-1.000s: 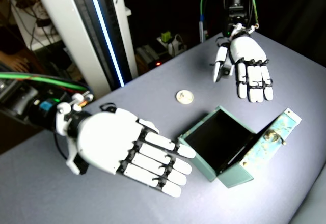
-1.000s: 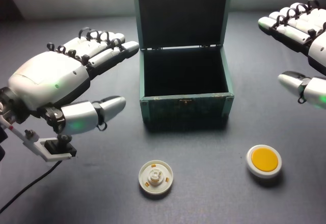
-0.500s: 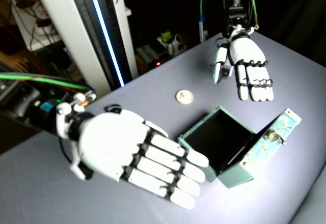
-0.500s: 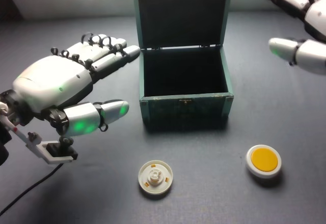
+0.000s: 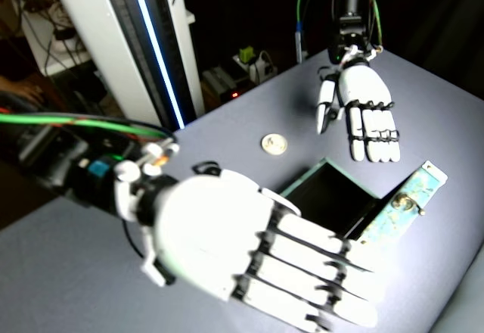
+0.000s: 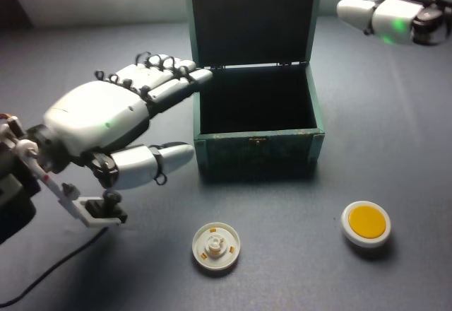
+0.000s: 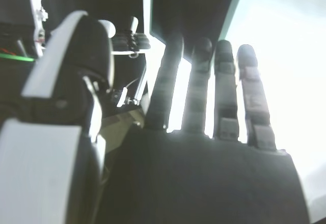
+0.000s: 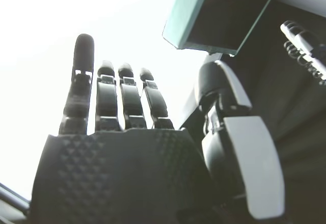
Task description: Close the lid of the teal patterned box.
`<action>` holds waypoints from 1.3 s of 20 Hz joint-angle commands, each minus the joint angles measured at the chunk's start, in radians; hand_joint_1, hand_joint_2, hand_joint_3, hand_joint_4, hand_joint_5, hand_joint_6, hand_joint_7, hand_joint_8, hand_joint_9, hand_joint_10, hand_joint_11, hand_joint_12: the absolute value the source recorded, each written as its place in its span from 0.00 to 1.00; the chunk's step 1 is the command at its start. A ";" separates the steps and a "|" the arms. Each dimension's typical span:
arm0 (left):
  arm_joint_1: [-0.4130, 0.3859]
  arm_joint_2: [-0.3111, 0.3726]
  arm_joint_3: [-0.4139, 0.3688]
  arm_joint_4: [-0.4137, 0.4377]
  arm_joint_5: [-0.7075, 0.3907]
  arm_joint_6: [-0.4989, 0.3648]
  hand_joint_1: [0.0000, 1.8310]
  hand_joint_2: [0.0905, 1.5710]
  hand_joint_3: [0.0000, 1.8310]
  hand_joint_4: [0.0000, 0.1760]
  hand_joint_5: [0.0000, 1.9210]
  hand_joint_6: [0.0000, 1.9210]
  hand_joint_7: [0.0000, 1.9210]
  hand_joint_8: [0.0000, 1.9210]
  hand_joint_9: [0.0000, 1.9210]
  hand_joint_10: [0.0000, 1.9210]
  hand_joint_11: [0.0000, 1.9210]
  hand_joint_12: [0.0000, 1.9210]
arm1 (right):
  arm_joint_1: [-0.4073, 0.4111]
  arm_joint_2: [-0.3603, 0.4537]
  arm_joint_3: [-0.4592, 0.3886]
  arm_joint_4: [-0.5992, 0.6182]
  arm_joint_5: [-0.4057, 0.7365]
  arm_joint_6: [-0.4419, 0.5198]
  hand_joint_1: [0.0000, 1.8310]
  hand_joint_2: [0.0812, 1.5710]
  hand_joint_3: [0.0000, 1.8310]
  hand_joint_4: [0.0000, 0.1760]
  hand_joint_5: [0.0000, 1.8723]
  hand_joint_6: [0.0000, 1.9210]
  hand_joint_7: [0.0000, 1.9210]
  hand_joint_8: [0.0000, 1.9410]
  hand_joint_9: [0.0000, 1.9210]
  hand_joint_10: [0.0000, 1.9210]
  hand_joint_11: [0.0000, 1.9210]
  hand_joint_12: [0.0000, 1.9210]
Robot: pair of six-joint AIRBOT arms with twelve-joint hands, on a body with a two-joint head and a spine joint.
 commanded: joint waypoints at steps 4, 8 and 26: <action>-0.021 -0.012 0.016 -0.002 -0.111 -0.014 0.14 0.89 0.00 0.20 0.03 0.00 0.00 0.00 0.00 0.00 0.00 0.00 | 0.049 -0.047 0.063 -0.008 0.034 0.000 0.13 0.84 0.00 0.00 0.00 0.00 0.00 0.00 0.00 0.00 0.00 0.99; -0.025 -0.023 0.025 0.004 -0.110 -0.020 0.10 0.88 0.00 0.27 0.03 0.00 0.00 0.00 0.00 0.00 0.00 0.00 | 0.084 -0.103 0.108 -0.008 -0.018 0.000 0.13 0.83 0.00 0.00 0.00 0.00 0.00 0.00 0.00 0.00 0.00 0.80; -0.029 -0.031 0.031 -0.005 -0.117 -0.027 0.14 0.89 0.00 0.22 0.04 0.00 0.00 0.00 0.00 0.00 0.00 0.01 | 0.091 -0.135 0.086 -0.024 -0.060 0.000 0.22 0.83 0.00 0.00 0.00 0.47 0.05 0.52 0.00 0.74 0.00 1.00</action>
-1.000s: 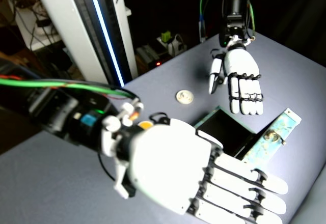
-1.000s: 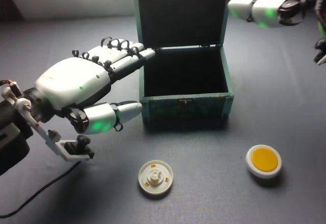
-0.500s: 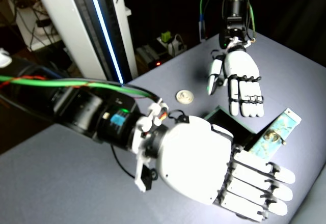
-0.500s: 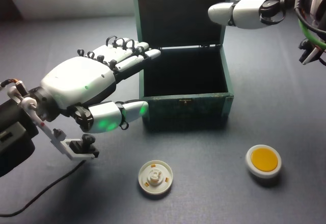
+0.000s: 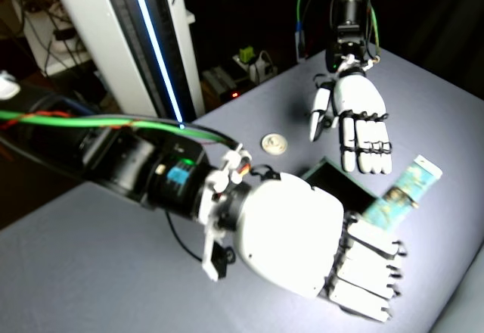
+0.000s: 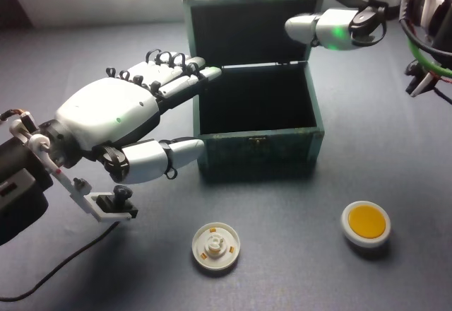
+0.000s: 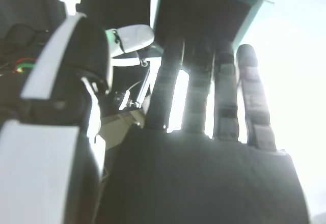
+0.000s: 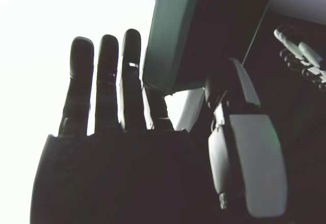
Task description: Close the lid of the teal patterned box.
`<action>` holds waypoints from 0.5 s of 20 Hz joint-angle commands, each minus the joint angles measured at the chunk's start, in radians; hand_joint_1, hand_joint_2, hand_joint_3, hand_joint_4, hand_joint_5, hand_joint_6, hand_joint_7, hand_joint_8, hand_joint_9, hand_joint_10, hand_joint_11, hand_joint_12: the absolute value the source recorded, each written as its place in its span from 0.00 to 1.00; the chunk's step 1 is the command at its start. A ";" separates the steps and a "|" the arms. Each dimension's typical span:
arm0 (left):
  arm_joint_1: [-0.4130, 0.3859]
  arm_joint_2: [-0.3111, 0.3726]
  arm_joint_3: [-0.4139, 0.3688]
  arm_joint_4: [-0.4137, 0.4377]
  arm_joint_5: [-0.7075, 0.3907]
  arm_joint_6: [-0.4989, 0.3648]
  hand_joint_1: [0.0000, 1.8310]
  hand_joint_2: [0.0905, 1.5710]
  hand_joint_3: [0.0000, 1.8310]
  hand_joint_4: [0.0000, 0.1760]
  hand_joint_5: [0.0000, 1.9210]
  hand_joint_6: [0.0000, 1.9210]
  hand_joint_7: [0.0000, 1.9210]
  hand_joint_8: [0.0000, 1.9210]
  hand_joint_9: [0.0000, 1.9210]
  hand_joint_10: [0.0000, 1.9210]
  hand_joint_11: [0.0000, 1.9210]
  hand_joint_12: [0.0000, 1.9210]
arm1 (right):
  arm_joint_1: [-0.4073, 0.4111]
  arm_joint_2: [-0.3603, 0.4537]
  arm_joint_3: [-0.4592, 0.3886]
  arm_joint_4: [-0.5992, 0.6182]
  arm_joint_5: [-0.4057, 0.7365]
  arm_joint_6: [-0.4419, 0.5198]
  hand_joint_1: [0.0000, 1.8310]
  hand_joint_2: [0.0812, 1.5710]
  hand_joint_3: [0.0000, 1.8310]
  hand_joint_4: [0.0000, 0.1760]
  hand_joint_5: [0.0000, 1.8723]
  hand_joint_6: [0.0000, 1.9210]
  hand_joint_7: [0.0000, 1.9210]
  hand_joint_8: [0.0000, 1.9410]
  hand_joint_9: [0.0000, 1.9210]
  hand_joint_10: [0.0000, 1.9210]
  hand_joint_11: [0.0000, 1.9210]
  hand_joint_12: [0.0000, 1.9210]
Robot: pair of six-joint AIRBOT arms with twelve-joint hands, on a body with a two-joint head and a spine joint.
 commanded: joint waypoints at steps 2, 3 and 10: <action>-0.003 -0.001 0.000 -0.016 -0.133 -0.007 0.13 0.89 0.00 0.19 0.04 0.00 0.00 0.00 0.00 0.00 0.00 0.03 | 0.012 0.012 -0.020 -0.023 0.127 0.000 0.22 0.84 0.00 0.00 0.00 0.48 0.06 0.54 0.01 0.79 0.01 1.00; 0.000 0.001 -0.002 -0.019 -0.136 -0.007 0.12 0.89 0.00 0.22 0.04 0.00 0.00 0.00 0.00 0.00 0.00 0.04 | 0.012 0.025 -0.037 -0.039 0.133 0.000 0.22 0.84 0.00 0.00 0.00 0.65 0.06 0.65 0.03 0.87 0.06 1.00; 0.025 0.013 -0.014 -0.053 -0.165 -0.007 0.13 0.89 0.00 0.42 0.04 0.00 0.00 0.00 0.00 0.00 0.00 0.13 | -0.044 0.109 -0.148 -0.083 0.208 0.003 0.17 0.86 0.00 0.00 0.00 0.67 0.03 0.65 0.01 0.86 0.06 1.00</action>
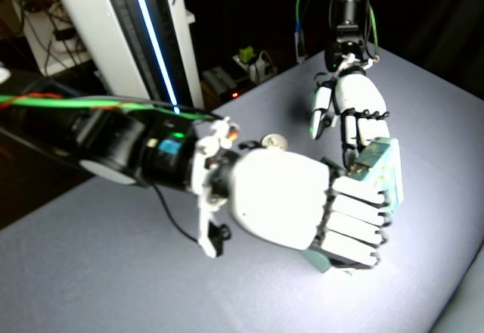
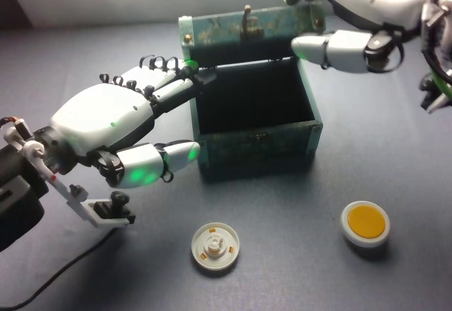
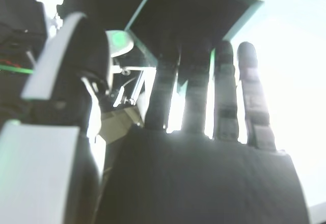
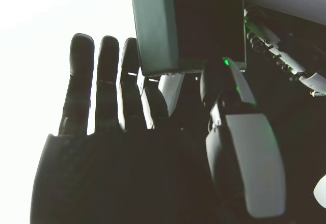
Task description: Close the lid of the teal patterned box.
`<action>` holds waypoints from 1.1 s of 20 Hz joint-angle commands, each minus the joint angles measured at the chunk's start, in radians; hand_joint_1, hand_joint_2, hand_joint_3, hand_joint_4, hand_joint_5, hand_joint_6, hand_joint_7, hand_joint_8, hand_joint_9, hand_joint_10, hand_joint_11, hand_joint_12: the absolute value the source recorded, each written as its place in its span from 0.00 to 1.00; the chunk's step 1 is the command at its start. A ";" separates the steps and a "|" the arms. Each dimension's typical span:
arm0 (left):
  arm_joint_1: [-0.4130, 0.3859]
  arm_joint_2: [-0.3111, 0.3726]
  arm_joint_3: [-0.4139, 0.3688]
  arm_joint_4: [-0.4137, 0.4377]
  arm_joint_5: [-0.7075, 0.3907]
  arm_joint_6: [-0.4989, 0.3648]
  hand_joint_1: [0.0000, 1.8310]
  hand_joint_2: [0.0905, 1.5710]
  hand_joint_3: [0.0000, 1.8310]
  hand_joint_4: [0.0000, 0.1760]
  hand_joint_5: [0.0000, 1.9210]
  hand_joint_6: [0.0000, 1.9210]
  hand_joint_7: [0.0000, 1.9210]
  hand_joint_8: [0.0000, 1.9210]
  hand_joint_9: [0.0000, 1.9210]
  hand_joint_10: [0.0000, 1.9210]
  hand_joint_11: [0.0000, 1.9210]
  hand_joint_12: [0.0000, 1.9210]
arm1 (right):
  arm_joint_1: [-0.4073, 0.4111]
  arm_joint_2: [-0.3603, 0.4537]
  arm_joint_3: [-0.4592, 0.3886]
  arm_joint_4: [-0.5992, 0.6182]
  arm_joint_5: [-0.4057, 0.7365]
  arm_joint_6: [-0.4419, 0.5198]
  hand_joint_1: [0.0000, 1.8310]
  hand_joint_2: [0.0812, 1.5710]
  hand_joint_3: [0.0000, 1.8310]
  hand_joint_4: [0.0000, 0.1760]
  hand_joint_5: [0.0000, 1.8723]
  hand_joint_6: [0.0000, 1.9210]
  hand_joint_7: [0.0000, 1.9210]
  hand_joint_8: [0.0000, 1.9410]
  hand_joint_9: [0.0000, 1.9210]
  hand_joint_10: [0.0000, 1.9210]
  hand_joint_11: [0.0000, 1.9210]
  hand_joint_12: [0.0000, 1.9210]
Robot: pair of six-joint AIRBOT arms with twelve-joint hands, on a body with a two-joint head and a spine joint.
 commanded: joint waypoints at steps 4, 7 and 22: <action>0.007 0.010 -0.005 -0.026 -0.150 -0.004 0.12 0.88 0.00 0.41 0.04 0.00 0.00 0.00 0.00 0.00 0.00 0.15 | -0.029 0.032 -0.024 -0.053 0.184 0.091 0.13 0.84 0.00 0.00 0.00 0.53 0.05 0.43 0.00 0.72 0.00 1.00; 0.018 0.010 -0.012 -0.027 -0.152 -0.004 0.11 0.89 0.00 0.40 0.04 0.00 0.00 0.00 0.00 0.00 0.00 0.12 | -0.062 0.057 -0.046 -0.074 0.229 0.142 0.10 0.84 0.00 0.00 0.00 0.29 0.09 0.20 0.00 0.55 0.00 0.94; 0.136 0.047 -0.097 -0.002 -0.223 -0.027 0.05 0.91 0.00 0.33 0.04 0.00 0.00 0.00 0.00 0.00 0.00 0.17 | -0.233 0.126 -0.163 -0.123 0.348 0.197 0.06 0.79 0.00 0.00 0.00 0.27 0.14 0.02 0.00 0.40 0.00 0.79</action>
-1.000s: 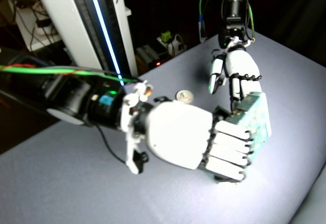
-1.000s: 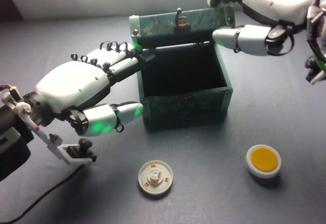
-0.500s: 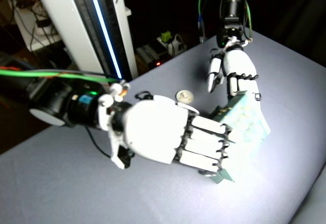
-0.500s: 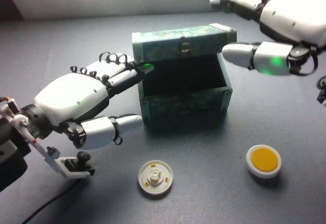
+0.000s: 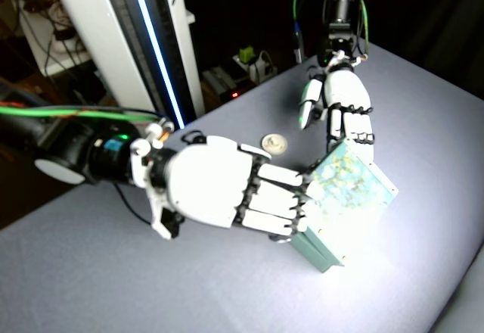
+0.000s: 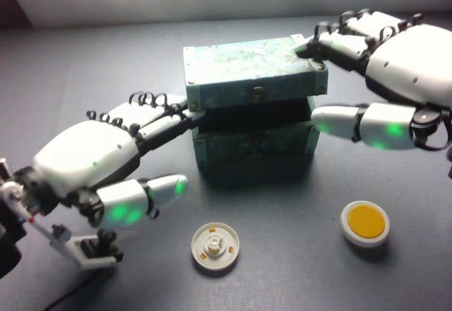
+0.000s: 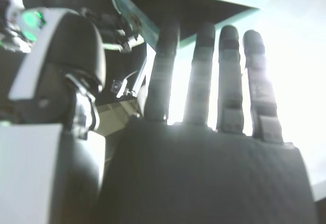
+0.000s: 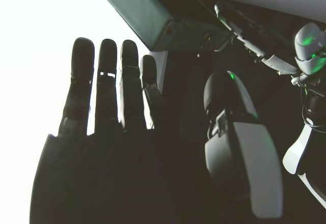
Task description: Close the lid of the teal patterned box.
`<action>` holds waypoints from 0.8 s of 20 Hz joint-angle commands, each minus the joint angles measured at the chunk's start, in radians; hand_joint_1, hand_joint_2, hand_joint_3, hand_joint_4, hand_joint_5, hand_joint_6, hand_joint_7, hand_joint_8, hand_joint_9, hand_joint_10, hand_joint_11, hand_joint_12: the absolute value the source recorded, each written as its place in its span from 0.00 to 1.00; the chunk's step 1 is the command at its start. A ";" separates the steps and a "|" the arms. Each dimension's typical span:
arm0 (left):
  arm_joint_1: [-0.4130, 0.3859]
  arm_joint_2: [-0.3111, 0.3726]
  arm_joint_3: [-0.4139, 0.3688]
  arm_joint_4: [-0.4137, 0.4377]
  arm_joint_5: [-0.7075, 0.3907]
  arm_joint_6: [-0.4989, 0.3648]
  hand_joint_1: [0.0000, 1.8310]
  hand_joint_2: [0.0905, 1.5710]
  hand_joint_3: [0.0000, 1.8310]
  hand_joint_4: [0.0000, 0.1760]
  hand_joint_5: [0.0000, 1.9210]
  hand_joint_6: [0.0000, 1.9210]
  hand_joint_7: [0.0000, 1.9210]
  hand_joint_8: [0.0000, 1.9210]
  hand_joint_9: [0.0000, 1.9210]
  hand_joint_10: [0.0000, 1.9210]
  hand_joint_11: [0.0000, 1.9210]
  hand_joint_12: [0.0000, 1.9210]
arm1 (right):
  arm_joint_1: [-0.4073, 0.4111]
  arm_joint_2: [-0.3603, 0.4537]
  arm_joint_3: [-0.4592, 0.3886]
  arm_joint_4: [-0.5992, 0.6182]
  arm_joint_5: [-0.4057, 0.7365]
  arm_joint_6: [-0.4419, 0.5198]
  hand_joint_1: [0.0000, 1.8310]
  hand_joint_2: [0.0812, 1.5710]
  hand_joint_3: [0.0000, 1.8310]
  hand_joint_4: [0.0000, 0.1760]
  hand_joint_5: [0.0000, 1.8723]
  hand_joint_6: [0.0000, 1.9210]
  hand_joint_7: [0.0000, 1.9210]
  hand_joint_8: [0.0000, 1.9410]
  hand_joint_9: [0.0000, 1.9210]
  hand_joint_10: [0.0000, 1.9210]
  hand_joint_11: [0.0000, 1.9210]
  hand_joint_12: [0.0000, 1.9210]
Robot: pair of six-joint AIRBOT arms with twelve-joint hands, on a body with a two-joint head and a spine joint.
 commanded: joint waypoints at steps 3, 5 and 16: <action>0.024 0.016 -0.021 0.001 -0.151 -0.011 0.08 0.90 0.00 0.42 0.05 0.01 0.01 0.00 0.02 0.01 0.00 0.36 | -0.020 0.024 -0.018 -0.001 0.140 0.013 0.03 0.82 0.00 0.00 0.04 0.20 0.12 0.00 0.00 0.32 0.00 0.71; 0.038 0.025 -0.033 -0.001 -0.171 -0.011 0.08 0.91 0.00 0.44 0.05 0.00 0.02 0.00 0.04 0.02 0.00 0.53 | -0.036 0.031 -0.025 -0.001 0.145 0.017 0.02 0.81 0.00 0.00 0.05 0.16 0.15 0.01 0.02 0.36 0.00 0.79; 0.122 0.120 -0.114 -0.115 -0.415 0.076 0.07 0.92 0.00 0.16 0.02 0.00 0.00 0.00 0.00 0.00 0.00 0.22 | -0.164 0.180 -0.140 0.032 0.394 0.021 0.06 0.93 0.01 0.00 0.01 0.17 0.12 0.00 0.00 0.42 0.00 0.89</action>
